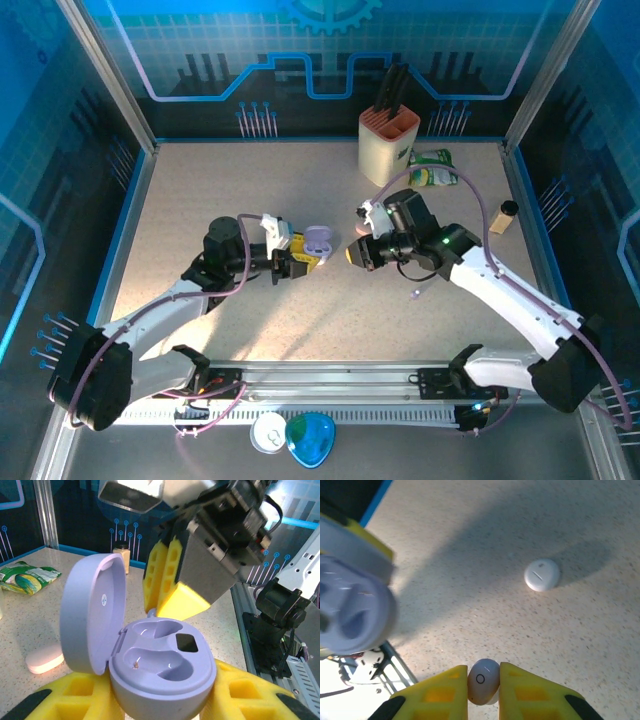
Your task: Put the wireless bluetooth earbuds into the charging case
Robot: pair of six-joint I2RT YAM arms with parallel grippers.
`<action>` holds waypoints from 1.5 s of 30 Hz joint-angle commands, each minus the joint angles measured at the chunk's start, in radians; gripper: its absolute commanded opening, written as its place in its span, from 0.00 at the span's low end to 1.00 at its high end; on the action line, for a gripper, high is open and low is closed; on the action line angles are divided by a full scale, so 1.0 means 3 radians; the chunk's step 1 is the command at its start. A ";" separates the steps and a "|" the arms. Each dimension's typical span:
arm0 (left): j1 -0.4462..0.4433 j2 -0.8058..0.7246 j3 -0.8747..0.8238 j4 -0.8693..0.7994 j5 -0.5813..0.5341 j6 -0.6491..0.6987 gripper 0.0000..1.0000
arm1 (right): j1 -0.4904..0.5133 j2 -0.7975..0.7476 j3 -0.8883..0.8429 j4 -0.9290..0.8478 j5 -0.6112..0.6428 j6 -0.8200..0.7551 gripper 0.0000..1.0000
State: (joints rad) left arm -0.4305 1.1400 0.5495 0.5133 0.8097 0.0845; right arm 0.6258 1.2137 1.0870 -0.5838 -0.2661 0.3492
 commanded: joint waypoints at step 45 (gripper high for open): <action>-0.0048 -0.0067 0.0219 -0.0218 0.0375 0.0007 0.26 | 0.0189 0.0299 0.0362 0.0131 -0.0769 -0.0811 0.20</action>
State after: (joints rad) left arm -0.4389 1.1427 0.5816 0.4156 0.8967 0.0795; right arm 0.6685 1.2854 1.1851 -0.5079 -0.5011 0.1349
